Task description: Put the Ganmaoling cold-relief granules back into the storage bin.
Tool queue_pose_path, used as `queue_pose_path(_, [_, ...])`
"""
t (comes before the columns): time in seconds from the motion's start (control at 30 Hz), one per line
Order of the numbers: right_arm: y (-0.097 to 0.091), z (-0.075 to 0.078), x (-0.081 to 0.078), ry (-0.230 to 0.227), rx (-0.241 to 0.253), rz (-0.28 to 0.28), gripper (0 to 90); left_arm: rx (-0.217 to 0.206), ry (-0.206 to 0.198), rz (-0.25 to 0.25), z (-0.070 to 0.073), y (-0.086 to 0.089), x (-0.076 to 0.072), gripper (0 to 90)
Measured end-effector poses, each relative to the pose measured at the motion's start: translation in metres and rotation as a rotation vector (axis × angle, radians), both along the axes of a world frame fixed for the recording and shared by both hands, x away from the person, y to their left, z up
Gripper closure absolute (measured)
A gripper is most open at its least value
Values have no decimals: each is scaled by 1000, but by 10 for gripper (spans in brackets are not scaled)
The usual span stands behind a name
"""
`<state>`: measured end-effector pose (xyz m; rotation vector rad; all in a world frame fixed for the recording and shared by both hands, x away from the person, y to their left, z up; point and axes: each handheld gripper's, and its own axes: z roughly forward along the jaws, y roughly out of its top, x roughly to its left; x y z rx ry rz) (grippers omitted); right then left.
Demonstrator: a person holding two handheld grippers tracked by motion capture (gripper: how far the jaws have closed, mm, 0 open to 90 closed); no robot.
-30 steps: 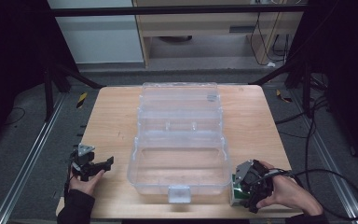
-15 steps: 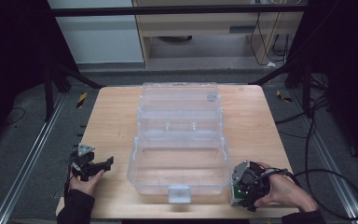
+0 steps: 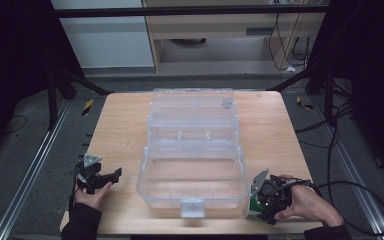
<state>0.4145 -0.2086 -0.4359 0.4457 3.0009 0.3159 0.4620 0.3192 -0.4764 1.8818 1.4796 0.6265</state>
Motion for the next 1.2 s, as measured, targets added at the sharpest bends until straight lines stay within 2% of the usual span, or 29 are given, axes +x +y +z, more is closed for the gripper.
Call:
queue_pose_path(0.2, [0, 1, -1, 5, 1, -14, 163, 0, 0, 0, 0, 0, 0, 174])
queue_pose_path(0.27, [-1, 2, 0, -4, 2, -2, 165, 0, 1, 0, 0, 0, 0, 174])
queue_pose_path(0.3, [-1, 3, -1, -4, 4, -15, 165, 0, 2, 1, 0, 0, 0, 174])
queue_pose_path(0.43, [-7, 10, -3, -15, 39, -30, 165, 0, 1, 0, 0, 0, 0, 174])
queue_pose_path(0.53, [-11, 17, -5, -39, 53, -32, 165, 0, 2, 0, 0, 0, 0, 174])
queue_pose_path(0.67, [-16, 26, -8, -45, 66, -57, 164, 0, 2, 0, 0, 0, 0, 174])
queue_pose_path(0.7, [-18, 32, -9, -51, 80, -76, 164, 0, 3, -1, 0, 0, 0, 174])
queue_pose_path(0.87, [-23, 47, -10, -86, 104, -93, 164, 0, 3, 0, 0, 0, 0, 174])
queue_pose_path(1.17, [-25, 73, -11, -128, 133, -93, 164, 0, 4, 0, 0, 0, 0, 174])
queue_pose_path(1.2, [-25, 81, -11, -142, 145, -92, 164, 0, 4, 0, 0, 0, 0, 174])
